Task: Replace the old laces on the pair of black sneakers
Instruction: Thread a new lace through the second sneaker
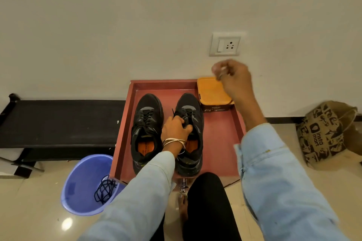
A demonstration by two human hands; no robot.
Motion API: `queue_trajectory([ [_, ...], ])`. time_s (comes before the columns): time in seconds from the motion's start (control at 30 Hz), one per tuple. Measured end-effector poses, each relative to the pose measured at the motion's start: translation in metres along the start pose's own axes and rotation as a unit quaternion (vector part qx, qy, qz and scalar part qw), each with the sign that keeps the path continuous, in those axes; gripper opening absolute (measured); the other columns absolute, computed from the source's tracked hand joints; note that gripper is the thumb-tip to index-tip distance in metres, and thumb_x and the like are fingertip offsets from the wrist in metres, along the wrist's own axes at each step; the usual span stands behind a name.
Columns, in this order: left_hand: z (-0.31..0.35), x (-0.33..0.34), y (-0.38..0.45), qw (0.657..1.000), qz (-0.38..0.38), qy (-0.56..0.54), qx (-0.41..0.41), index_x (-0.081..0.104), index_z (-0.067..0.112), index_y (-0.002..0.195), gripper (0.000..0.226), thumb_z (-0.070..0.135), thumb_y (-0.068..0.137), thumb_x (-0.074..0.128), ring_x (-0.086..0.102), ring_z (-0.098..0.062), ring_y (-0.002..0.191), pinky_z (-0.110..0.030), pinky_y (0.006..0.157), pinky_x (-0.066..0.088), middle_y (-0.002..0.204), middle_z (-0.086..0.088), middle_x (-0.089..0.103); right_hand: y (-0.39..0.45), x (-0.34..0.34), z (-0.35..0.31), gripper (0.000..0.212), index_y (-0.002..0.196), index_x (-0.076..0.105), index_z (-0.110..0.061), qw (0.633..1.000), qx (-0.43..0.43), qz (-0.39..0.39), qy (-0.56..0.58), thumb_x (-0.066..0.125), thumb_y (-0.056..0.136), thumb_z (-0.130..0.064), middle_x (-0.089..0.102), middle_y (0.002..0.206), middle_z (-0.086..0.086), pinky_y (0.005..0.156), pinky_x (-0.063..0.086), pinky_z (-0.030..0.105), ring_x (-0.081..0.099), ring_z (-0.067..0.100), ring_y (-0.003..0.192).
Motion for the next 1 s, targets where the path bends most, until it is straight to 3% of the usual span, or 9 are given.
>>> queue_trajectory([
  [0.07, 0.0, 0.0, 0.002, 1.0, 0.001, 0.011, 0.001, 0.063, 0.019, 0.108, 0.037, 0.043, 0.08, 0.065, 0.058, -0.025, 0.097, -0.035, 0.079, 0.047, 0.11, -0.004, 0.057, -0.016, 0.049, 0.058, 0.016, 0.101, 0.071, -0.015, 0.965, 0.059, -0.167, -0.193, 0.061, 0.089, -0.013, 0.07, 0.097, 0.004, 0.082, 0.045, 0.024, 0.062, 0.011, 0.086],
  [0.13, -0.002, 0.0, 0.004, 1.0, 0.003, 0.015, 0.005, 0.063, 0.02, 0.108, 0.038, 0.045, 0.079, 0.065, 0.059, -0.025, 0.097, -0.034, 0.077, 0.045, 0.108, -0.003, 0.058, -0.034, 0.078, 0.108, 0.028, 0.116, 0.066, -0.004, 0.929, 0.106, -0.248, -0.254, 0.062, 0.091, -0.016, 0.068, 0.109, 0.014, 0.091, 0.046, 0.03, 0.062, 0.024, 0.103],
  [0.27, -0.007, 0.0, 0.007, 1.0, 0.007, -0.001, 0.004, 0.065, 0.024, 0.104, 0.037, 0.047, 0.075, 0.067, 0.061, -0.023, 0.096, -0.033, 0.076, 0.046, 0.105, 0.0, 0.062, -0.045, 0.089, 0.14, 0.013, 0.084, 0.072, -0.006, 0.939, 0.131, -0.182, -0.26, 0.064, 0.089, -0.016, 0.07, 0.092, 0.011, 0.074, 0.044, 0.025, 0.064, 0.025, 0.096],
  [0.37, -0.008, 0.0, 0.007, 1.0, 0.013, 0.0, 0.003, 0.065, 0.025, 0.104, 0.037, 0.048, 0.075, 0.067, 0.061, -0.023, 0.096, -0.032, 0.075, 0.045, 0.104, 0.001, 0.063, -0.046, 0.085, 0.139, 0.021, 0.068, 0.064, -0.007, 0.951, 0.14, -0.148, -0.234, 0.064, 0.088, -0.014, 0.068, 0.083, 0.01, 0.068, 0.041, 0.025, 0.064, 0.023, 0.085],
  [0.5, -0.009, -0.002, 0.004, 1.0, 0.018, 0.015, 0.006, 0.065, 0.024, 0.107, 0.04, 0.05, 0.077, 0.066, 0.061, -0.024, 0.097, -0.032, 0.075, 0.045, 0.106, 0.001, 0.064, -0.04, 0.064, 0.108, 0.019, 0.081, 0.066, -0.002, 0.975, 0.215, -0.055, -0.007, 0.05, 0.089, -0.008, 0.065, 0.087, 0.008, 0.066, 0.04, 0.028, 0.055, 0.017, 0.078],
  [0.63, -0.008, -0.004, 0.003, 1.0, 0.019, 0.009, -0.002, 0.066, 0.023, 0.102, 0.037, 0.049, 0.076, 0.066, 0.061, -0.024, 0.095, -0.033, 0.075, 0.047, 0.102, 0.001, 0.065, -0.023, 0.018, 0.056, 0.024, 0.069, 0.058, -0.009, 0.919, 0.213, 0.052, 0.328, 0.043, 0.085, 0.0, 0.06, 0.077, 0.01, 0.042, 0.027, 0.021, 0.046, 0.015, 0.059],
  [0.77, -0.006, -0.006, 0.001, 1.0, 0.018, 0.009, -0.013, 0.066, 0.024, 0.1, 0.035, 0.048, 0.075, 0.066, 0.062, -0.025, 0.093, -0.034, 0.075, 0.048, 0.1, 0.001, 0.066, -0.022, -0.006, 0.036, 0.027, 0.067, 0.057, -0.007, 0.903, 0.182, 0.082, 0.381, 0.041, 0.087, 0.003, 0.062, 0.081, 0.013, 0.04, 0.024, 0.022, 0.044, 0.015, 0.056],
  [0.87, -0.005, -0.004, 0.001, 1.0, 0.01, 0.007, -0.016, 0.065, 0.024, 0.105, 0.038, 0.049, 0.076, 0.066, 0.061, -0.024, 0.095, -0.033, 0.075, 0.046, 0.103, 0.001, 0.065, -0.029, -0.004, 0.058, 0.022, 0.068, 0.058, -0.011, 0.929, 0.222, 0.065, 0.289, 0.046, 0.084, -0.003, 0.064, 0.072, 0.007, 0.039, 0.025, 0.022, 0.048, 0.014, 0.057],
  [1.0, -0.007, -0.001, 0.002, 0.999, -0.007, -0.049, -0.023, 0.063, 0.02, 0.106, 0.041, 0.048, 0.076, 0.07, 0.061, -0.02, 0.095, -0.033, 0.077, 0.046, 0.102, 0.001, 0.065, -0.042, 0.001, 0.093, 0.02, 0.059, 0.057, -0.011, 0.965, 0.256, -0.045, -0.033, 0.054, 0.079, -0.012, 0.06, 0.06, 0.005, 0.055, 0.04, 0.03, 0.053, 0.023, 0.061],
])
Point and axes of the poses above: each hand's wrist, its own y-axis towards the middle knuckle, its own x-axis out of the palm, z = x × y, the point moved 7 cm from there along y, towards the middle knuckle
